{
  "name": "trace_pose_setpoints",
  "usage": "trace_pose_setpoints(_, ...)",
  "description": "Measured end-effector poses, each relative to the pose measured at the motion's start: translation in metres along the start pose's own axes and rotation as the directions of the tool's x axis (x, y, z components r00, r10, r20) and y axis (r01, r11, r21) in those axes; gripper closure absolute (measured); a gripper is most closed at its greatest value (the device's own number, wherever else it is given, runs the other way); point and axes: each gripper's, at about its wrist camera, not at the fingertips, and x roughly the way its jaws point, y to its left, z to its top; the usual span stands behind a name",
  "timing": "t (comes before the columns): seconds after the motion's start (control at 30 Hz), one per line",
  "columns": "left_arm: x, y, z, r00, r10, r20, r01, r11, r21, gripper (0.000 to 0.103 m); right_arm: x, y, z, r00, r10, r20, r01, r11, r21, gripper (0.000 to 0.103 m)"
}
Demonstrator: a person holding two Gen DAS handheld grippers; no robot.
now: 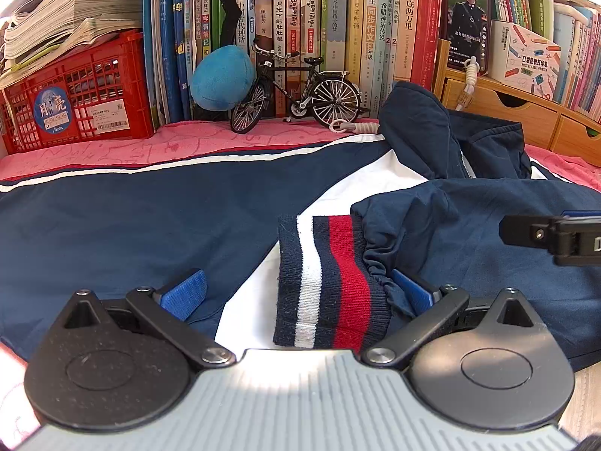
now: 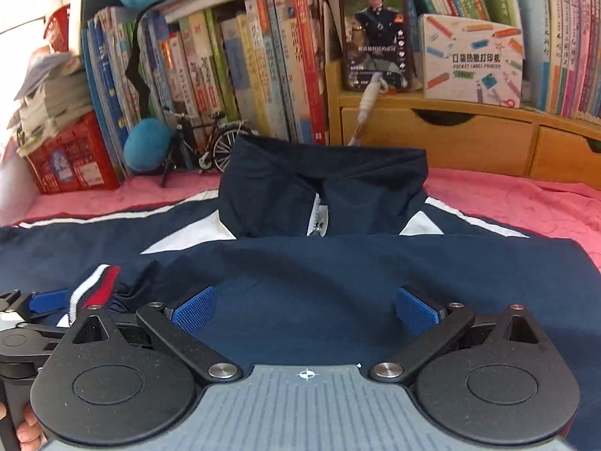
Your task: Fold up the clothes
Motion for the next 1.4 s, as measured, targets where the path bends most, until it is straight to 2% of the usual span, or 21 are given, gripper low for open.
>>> trace_pose_setpoints(0.07, 0.0, 0.0, 0.0, 1.0, 0.0, 0.0, 0.0, 1.0, 0.0, 0.0, 0.01, -0.009, -0.006, 0.995, -0.095, -0.026, 0.094, 0.995, -0.033, 0.0)
trace_pose_setpoints(0.17, 0.0, 0.0, 0.0, 1.0, 0.001, 0.0, -0.001, 1.0, 0.0, 0.0, 0.008, -0.051, -0.009, 0.986, -0.164, -0.007, 0.164, 0.986, -0.002, 0.0)
trace_pose_setpoints(0.3, 0.0, 0.0, -0.001, 1.0, 0.001, -0.001, -0.001, 1.0, 0.0, 0.0, 0.002, -0.114, -0.006, 0.946, -0.323, -0.018, 0.324, 0.943, 0.079, 0.0)
trace_pose_setpoints(0.33, 0.0, 0.0, -0.001, 1.0, 0.001, -0.001, -0.001, 1.0, -0.001, 0.0, 0.002, -0.132, -0.004, 0.94, -0.34, -0.028, 0.341, 0.933, 0.118, 0.0)
trace_pose_setpoints(0.37, 0.0, 0.0, -0.001, 1.0, 0.002, -0.001, -0.002, 1.0, -0.001, 0.0, -0.001, -0.156, -0.003, 0.922, -0.381, -0.069, 0.387, 0.902, 0.191, 0.0)
trace_pose_setpoints(0.43, 0.001, 0.0, -0.001, 1.0, 0.002, -0.002, -0.002, 1.0, -0.001, 0.0, -0.011, -0.177, 0.002, 0.84, -0.521, -0.155, 0.543, 0.807, 0.233, 0.0)
trace_pose_setpoints(0.5, 0.001, 0.0, -0.001, 1.0, 0.002, -0.002, -0.002, 1.0, 0.0, 0.0, -0.021, -0.197, 0.007, 0.728, -0.64, -0.245, 0.686, 0.683, 0.251, 0.001)
trace_pose_setpoints(0.53, 0.001, 0.0, -0.001, 1.0, 0.002, -0.002, -0.002, 1.0, 0.0, 0.0, -0.027, -0.194, 0.007, 0.677, -0.695, -0.244, 0.736, 0.644, 0.209, 0.005)
trace_pose_setpoints(0.57, 0.001, 0.0, -0.001, 1.0, 0.001, -0.002, -0.001, 1.0, 0.0, 0.0, -0.035, -0.187, 0.004, 0.669, -0.714, -0.205, 0.743, 0.644, 0.184, 0.005)
trace_pose_setpoints(0.6, 0.001, 0.0, -0.001, 1.0, 0.001, -0.002, -0.001, 1.0, 0.0, 0.0, -0.047, -0.181, 0.001, 0.7, -0.696, -0.158, 0.713, 0.675, 0.188, 0.005)
trace_pose_setpoints(0.67, 0.001, 0.0, -0.001, 1.0, 0.001, -0.002, -0.001, 1.0, 0.0, 0.0, -0.072, -0.163, -0.005, 0.814, -0.576, -0.078, 0.575, 0.778, 0.253, 0.004)
trace_pose_setpoints(0.73, 0.001, 0.0, -0.001, 1.0, 0.001, -0.003, -0.001, 1.0, 0.0, 0.0, -0.087, -0.142, -0.013, 0.917, -0.398, -0.015, 0.385, 0.874, 0.297, 0.001)
trace_pose_setpoints(0.77, 0.001, 0.0, -0.001, 1.0, 0.001, -0.003, -0.001, 1.0, 0.0, 0.0, -0.092, -0.128, -0.018, 0.958, -0.288, 0.015, 0.27, 0.913, 0.306, 0.001)
trace_pose_setpoints(0.83, 0.001, 0.0, -0.001, 1.0, 0.001, -0.003, -0.001, 1.0, 0.0, 0.0, -0.094, -0.093, -0.027, 0.995, -0.086, 0.041, 0.073, 0.965, 0.253, 0.0)
trace_pose_setpoints(0.93, 0.001, 0.0, -0.001, 1.0, 0.001, -0.003, -0.001, 1.0, 0.0, 0.0, -0.093, -0.037, -0.037, 0.997, 0.074, 0.028, -0.076, 0.994, 0.084, 0.0)
trace_pose_setpoints(1.03, 0.001, 0.0, -0.001, 1.0, 0.001, -0.003, -0.001, 1.0, -0.001, 0.0, -0.09, -0.022, -0.051, 0.993, 0.116, 0.013, -0.117, 0.993, 0.021, 0.0)
trace_pose_setpoints(1.1, 0.001, 0.0, -0.001, 1.0, 0.001, -0.003, -0.001, 1.0, -0.001, 0.0, -0.085, -0.035, -0.059, 0.998, 0.054, -0.038, -0.052, 0.997, 0.056, 0.0)
trace_pose_setpoints(1.2, 0.001, 0.0, -0.001, 1.0, 0.001, -0.004, -0.001, 1.0, -0.001, 0.0, -0.093, -0.072, -0.074, 0.989, -0.15, -0.012, 0.15, 0.989, 0.017, 0.0)
trace_pose_setpoints(1.3, 0.001, 0.0, -0.001, 1.0, 0.001, -0.004, -0.001, 1.0, -0.001, 0.0, -0.102, -0.118, -0.085, 0.93, -0.367, 0.007, 0.367, 0.93, 0.023, 0.0)
trace_pose_setpoints(1.33, 0.001, 0.0, -0.001, 1.0, 0.001, -0.004, -0.001, 1.0, -0.001, 0.0, -0.108, -0.129, -0.087, 0.898, -0.439, 0.009, 0.438, 0.898, 0.047, 0.0)
trace_pose_setpoints(1.4, 0.001, 0.0, -0.001, 1.0, 0.001, -0.004, -0.001, 1.0, -0.001, 0.0, -0.122, -0.152, -0.09, 0.818, -0.575, 0.01, 0.572, 0.815, 0.093, 0.0)
